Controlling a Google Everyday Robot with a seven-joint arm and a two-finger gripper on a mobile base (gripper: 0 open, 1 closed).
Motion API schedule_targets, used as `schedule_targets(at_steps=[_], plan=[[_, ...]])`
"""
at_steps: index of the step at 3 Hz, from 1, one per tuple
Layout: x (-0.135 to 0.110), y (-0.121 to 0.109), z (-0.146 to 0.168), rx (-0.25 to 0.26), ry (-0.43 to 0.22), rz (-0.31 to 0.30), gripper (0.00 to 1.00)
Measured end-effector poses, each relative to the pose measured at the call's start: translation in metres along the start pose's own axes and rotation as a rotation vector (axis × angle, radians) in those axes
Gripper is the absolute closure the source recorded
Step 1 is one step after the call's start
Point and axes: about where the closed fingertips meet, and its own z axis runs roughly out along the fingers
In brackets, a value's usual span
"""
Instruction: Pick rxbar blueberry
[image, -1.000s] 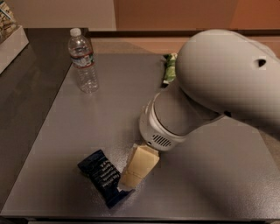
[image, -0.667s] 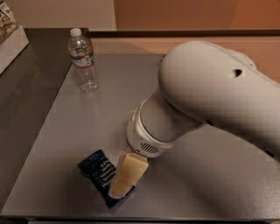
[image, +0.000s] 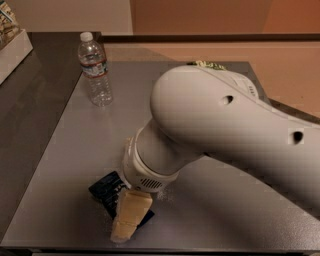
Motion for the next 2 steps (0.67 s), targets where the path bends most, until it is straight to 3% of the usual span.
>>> schedule_targets(at_steps=[2], plan=[[-0.0037,0.0092,0.0213,-0.019,0.014,-0.058,0.00]])
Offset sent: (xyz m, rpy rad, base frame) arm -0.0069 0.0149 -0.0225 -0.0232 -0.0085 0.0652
